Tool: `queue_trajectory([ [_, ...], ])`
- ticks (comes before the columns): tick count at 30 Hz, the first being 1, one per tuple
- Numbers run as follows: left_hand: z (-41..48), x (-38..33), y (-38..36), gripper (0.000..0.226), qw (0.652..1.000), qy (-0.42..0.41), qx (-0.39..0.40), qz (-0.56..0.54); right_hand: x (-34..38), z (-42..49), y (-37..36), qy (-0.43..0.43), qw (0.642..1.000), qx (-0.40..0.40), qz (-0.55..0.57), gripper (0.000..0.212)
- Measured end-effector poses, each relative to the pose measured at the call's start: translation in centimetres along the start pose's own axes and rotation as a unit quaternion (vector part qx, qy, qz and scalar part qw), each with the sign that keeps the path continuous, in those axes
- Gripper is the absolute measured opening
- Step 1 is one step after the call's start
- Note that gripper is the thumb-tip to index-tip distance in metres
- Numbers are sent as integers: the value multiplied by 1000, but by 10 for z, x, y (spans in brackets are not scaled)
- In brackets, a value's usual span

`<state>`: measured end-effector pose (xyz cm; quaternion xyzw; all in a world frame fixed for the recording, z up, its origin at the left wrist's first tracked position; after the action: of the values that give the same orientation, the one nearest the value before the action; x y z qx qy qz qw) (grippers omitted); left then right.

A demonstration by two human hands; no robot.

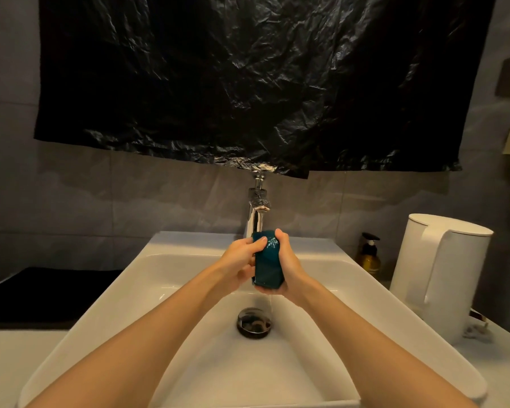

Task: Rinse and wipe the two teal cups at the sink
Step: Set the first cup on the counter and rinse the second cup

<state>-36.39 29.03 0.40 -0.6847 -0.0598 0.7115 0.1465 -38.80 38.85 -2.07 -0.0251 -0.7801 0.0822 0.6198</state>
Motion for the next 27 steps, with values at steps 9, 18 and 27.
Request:
queue_trajectory([
  [9,0,-4,6,26,998,6,-11,-56,4,-7,-3,17,1000,4,-22,54],
  [18,-2,-5,18,20,997,3,45,62,10,-16,0,31,989,81,-118,36],
  [27,2,0,27,41,987,18,41,154,4,-9,-3,63,984,86,-144,28],
])
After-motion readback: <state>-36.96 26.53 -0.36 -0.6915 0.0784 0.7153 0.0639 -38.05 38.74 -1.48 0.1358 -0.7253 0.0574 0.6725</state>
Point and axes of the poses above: each hand's wrist, its own z-axis towards the middle knuckle, its own y-axis out of the back of the hand, x = y × z, the point moved 3 cm from there along z, towards the middle knuckle, and after that the axes turned 2 degrees about -y, right-handed, at the moved point
